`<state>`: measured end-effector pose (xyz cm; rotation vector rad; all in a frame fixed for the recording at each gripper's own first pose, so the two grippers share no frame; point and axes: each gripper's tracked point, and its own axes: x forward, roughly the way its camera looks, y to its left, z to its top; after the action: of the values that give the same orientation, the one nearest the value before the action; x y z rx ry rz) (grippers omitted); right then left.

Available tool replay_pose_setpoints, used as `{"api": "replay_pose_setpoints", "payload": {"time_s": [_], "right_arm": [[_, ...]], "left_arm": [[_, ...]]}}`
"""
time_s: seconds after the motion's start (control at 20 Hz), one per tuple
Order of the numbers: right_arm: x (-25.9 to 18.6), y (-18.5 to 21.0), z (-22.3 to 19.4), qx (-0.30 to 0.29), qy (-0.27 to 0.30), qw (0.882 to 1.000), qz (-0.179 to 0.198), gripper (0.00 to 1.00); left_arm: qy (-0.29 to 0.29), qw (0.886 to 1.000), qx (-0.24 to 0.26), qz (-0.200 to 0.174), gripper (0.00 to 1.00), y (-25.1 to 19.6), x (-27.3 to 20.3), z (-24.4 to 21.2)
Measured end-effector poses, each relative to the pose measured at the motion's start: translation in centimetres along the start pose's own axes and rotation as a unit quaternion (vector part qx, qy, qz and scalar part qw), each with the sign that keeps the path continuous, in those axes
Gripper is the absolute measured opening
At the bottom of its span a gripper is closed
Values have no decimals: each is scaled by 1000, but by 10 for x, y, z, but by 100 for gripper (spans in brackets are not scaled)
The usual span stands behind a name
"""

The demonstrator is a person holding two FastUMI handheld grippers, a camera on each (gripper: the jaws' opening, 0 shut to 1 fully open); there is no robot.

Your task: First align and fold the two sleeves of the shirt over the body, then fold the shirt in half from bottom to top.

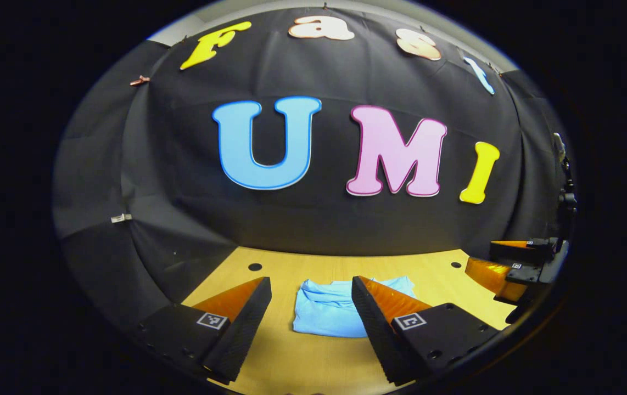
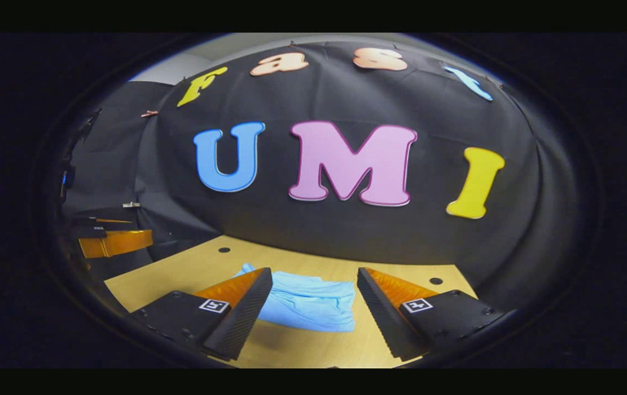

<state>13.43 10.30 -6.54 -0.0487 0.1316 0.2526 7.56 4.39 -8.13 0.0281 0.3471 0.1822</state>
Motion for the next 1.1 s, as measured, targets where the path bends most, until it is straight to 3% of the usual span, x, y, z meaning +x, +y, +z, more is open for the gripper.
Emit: {"api": "replay_pose_setpoints", "payload": {"time_s": [0.3,0.5,0.75,1.05,1.1], "right_arm": [[-113,35,14,-11,0,1000,-18,98],[-167,46,46,-32,-29,999,-11,95],[-198,31,86,-30,-83,996,-19,97],[-222,-3,100,-9,-108,993,-49,97],[-224,-12,99,-13,-106,993,-58,97]], "left_arm": [[-67,997,-6,-31,96,14,-98,28],[-68,997,-14,-39,96,7,-138,31],[-99,994,28,-41,96,3,-166,53],[-136,985,47,-92,100,-43,-162,83],[-141,984,44,-100,97,-53,-163,88]]}}
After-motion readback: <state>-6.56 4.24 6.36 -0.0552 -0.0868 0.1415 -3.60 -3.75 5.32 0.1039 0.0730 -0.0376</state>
